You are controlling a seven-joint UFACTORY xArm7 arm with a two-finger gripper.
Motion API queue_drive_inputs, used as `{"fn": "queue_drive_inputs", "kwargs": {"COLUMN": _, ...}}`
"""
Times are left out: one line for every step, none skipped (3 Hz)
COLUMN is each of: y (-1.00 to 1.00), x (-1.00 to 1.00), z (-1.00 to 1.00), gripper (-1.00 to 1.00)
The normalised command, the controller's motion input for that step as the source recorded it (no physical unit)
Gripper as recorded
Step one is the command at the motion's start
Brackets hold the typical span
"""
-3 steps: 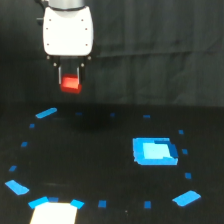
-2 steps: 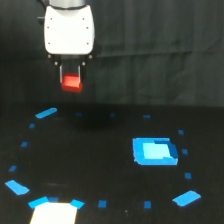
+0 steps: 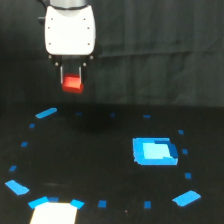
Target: Pick up the red object from the table
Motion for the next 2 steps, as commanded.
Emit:
{"fn": "queue_drive_inputs", "kwargs": {"y": -0.02, "x": 0.14, "z": -0.36, "gripper": -1.00}}
{"fn": "queue_drive_inputs", "kwargs": {"y": -0.34, "x": -0.03, "z": 1.00, "gripper": -1.00}}
